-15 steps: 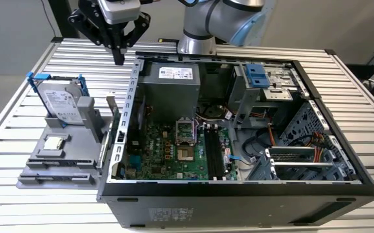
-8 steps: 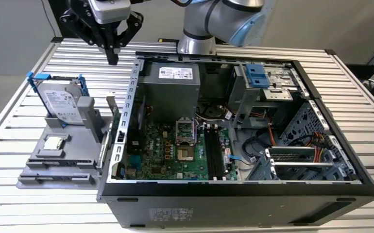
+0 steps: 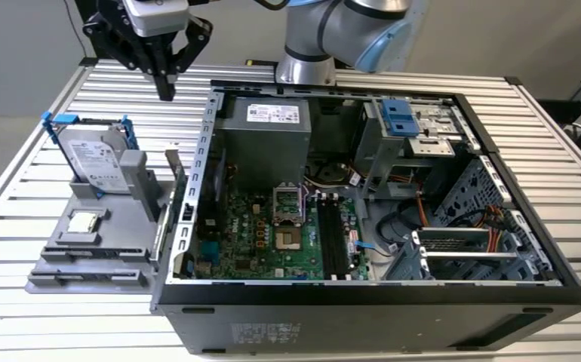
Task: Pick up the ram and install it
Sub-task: 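Reach for the ram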
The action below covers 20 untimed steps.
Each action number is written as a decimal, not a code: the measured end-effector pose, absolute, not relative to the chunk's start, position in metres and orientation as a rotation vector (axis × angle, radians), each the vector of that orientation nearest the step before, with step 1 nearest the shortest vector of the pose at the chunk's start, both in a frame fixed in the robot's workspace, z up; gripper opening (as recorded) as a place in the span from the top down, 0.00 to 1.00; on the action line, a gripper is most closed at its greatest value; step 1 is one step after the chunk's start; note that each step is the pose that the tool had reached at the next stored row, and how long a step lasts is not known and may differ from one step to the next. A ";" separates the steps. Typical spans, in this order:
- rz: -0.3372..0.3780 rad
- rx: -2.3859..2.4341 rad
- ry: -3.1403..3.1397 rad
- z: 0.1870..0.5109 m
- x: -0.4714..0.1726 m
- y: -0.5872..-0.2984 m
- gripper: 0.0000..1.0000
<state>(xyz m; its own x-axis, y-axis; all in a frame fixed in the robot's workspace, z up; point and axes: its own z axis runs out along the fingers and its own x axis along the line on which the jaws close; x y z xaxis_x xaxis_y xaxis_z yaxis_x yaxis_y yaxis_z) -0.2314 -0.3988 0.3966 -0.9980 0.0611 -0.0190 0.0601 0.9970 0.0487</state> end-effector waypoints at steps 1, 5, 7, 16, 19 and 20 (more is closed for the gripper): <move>0.075 0.095 3.119 0.397 -0.233 -0.399 1.00; 0.075 0.095 3.119 0.397 -0.237 -0.399 1.00; 0.075 0.095 3.119 0.397 -0.239 -0.399 1.00; 0.075 0.095 3.119 0.397 -0.249 -0.399 1.00; 0.075 0.095 3.119 0.397 -0.252 -0.399 1.00; 0.075 0.095 3.119 0.397 -0.253 -0.399 1.00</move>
